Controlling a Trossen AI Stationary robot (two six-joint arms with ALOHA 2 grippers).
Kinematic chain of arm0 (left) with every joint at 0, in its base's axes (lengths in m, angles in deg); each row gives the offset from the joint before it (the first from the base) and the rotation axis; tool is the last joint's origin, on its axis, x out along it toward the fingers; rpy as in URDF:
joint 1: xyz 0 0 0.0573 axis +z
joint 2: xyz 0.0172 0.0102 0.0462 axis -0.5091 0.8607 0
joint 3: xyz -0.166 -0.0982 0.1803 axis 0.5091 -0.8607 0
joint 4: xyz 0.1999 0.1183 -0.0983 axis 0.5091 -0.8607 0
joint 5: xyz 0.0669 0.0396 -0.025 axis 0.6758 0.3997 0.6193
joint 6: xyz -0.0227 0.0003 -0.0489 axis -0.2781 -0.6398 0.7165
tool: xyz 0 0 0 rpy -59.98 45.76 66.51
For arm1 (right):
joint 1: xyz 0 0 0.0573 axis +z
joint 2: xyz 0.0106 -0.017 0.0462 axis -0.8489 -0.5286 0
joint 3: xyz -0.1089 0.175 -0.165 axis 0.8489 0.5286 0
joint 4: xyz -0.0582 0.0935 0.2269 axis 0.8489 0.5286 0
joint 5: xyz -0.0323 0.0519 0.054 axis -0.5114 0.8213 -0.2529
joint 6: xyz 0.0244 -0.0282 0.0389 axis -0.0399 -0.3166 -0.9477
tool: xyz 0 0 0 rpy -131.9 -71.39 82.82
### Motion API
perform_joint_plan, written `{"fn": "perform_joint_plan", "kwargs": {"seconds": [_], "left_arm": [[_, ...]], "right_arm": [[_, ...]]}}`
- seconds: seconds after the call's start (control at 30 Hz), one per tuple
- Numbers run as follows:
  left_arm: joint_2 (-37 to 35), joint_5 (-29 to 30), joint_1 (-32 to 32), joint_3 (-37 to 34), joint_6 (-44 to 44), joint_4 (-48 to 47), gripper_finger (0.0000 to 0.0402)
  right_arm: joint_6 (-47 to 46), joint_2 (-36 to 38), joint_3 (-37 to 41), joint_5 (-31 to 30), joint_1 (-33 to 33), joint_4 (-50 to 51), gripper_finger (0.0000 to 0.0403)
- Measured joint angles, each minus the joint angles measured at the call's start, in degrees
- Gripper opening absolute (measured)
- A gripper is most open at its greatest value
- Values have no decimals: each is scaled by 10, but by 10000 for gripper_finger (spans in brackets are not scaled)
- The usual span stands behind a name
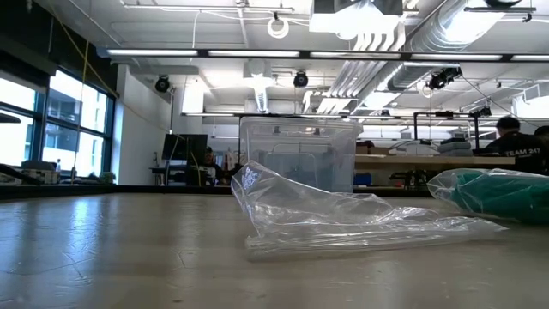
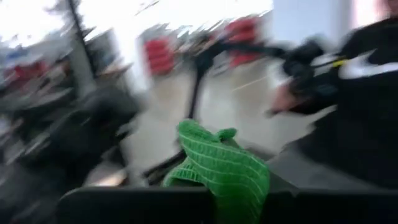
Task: Roll bandage
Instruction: Roll the green bandage
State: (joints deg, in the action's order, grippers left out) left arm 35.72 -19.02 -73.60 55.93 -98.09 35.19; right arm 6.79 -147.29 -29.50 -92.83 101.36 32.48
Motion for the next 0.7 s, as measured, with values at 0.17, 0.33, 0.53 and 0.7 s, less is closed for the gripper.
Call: {"fn": "perform_joint_plan", "kwargs": {"seconds": [0.17,0.33,0.53,0.7], "left_arm": [[-22,74,46,0,45,-117,0],[-22,82,111,-1,66,-211,0],[-22,75,200,-1,74,-272,0],[-22,72,263,-1,132,-328,0]], "right_arm": [[-186,0,0,40,10,132,0],[-266,0,0,73,17,200,0],[-361,0,1,172,14,294,0],[-438,0,66,199,2,347,0]]}}
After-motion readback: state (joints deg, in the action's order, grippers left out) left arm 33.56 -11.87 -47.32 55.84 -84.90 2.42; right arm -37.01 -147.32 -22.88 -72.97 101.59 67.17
